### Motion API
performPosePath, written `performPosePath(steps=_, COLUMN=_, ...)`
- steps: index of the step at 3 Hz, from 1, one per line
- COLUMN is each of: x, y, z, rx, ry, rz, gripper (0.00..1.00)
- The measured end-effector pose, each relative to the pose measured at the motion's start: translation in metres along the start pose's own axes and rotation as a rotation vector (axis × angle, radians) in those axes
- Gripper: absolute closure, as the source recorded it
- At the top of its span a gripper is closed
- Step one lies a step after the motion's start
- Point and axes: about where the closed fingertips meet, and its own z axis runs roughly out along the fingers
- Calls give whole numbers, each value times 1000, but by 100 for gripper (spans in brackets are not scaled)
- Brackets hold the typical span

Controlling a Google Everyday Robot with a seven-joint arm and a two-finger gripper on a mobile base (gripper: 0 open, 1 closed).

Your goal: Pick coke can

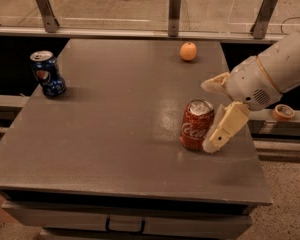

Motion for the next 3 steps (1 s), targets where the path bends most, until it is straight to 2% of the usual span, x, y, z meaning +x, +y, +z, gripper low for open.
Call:
performPosePath(steps=1, x=0, y=-2, z=11, rx=-21, ry=-44, rz=15, gripper=18)
performPosePath(steps=3, x=-2, y=-4, z=18, rx=-48, ry=-79, rz=49, gripper=64)
